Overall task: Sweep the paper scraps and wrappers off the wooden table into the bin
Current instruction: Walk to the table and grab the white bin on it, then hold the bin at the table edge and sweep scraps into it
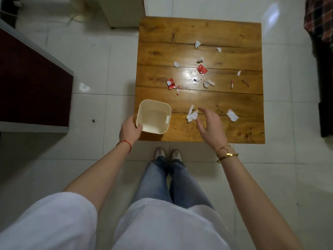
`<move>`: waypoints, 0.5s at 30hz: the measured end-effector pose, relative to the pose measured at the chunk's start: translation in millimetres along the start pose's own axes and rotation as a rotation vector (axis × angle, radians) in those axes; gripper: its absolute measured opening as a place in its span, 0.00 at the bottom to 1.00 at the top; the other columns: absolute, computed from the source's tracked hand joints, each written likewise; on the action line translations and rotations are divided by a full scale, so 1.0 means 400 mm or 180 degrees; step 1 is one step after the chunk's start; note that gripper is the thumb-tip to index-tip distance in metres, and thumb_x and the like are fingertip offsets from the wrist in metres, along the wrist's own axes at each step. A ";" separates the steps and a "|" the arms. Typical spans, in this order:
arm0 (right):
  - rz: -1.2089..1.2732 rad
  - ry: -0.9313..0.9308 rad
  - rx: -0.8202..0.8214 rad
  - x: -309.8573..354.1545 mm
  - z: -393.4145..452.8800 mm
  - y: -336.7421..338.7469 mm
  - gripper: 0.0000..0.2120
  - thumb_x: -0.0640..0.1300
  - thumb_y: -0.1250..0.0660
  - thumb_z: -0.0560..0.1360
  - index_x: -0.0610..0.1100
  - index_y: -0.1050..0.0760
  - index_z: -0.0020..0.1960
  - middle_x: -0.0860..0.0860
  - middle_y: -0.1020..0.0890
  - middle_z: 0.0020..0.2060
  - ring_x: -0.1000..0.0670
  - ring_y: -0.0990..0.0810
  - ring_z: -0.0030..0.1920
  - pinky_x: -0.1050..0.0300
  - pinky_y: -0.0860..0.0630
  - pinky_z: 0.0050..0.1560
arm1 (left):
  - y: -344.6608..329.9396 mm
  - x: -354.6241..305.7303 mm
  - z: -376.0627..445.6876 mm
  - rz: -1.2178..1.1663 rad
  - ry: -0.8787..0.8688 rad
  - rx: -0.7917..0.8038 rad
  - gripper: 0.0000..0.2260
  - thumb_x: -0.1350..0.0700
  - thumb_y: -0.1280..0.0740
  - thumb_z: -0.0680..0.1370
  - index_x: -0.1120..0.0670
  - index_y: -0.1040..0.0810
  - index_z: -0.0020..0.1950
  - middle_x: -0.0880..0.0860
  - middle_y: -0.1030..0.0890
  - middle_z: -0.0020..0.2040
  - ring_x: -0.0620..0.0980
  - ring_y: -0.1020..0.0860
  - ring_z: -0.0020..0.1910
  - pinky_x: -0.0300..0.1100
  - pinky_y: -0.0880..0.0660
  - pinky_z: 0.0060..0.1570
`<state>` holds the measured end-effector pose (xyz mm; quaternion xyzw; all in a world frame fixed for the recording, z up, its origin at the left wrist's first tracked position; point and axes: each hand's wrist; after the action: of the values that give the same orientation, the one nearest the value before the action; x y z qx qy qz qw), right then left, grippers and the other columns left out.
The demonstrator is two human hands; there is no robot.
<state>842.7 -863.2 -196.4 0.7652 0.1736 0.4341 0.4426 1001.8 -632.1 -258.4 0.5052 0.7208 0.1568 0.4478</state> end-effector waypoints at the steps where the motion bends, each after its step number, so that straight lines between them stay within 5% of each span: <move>1: -0.0003 -0.0020 0.0043 -0.010 0.009 -0.013 0.19 0.46 0.38 0.79 0.44 0.33 0.68 0.47 0.24 0.61 0.48 0.27 0.62 0.49 0.29 0.63 | -0.005 0.000 0.009 -0.0074 -0.0005 0.0000 0.22 0.54 0.34 0.77 0.56 0.31 0.70 0.58 0.22 0.63 0.59 0.23 0.59 0.46 0.26 0.52; 6: -0.0020 -0.0079 0.0047 -0.042 0.045 -0.068 0.20 0.45 0.37 0.78 0.44 0.33 0.69 0.47 0.24 0.61 0.48 0.27 0.61 0.53 0.29 0.60 | -0.024 0.003 0.034 -0.0215 -0.0196 -0.0089 0.27 0.58 0.34 0.77 0.51 0.37 0.74 0.56 0.23 0.63 0.56 0.23 0.59 0.55 0.22 0.57; 15: 0.0039 -0.0010 -0.0003 -0.043 0.054 -0.109 0.19 0.45 0.38 0.78 0.43 0.33 0.69 0.46 0.24 0.61 0.46 0.26 0.60 0.51 0.30 0.60 | -0.047 0.006 0.028 -0.0412 -0.0333 -0.0013 0.28 0.67 0.42 0.76 0.49 0.37 0.74 0.57 0.23 0.60 0.52 0.24 0.52 0.32 0.27 0.42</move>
<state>855.9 -861.8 -246.3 0.7667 0.1680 0.4357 0.4406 999.5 -640.8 -278.3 0.4642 0.7273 0.1024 0.4951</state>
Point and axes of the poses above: each hand's wrist, its own z-axis towards the middle knuckle, its own y-axis out of the back of the hand, x = y × z
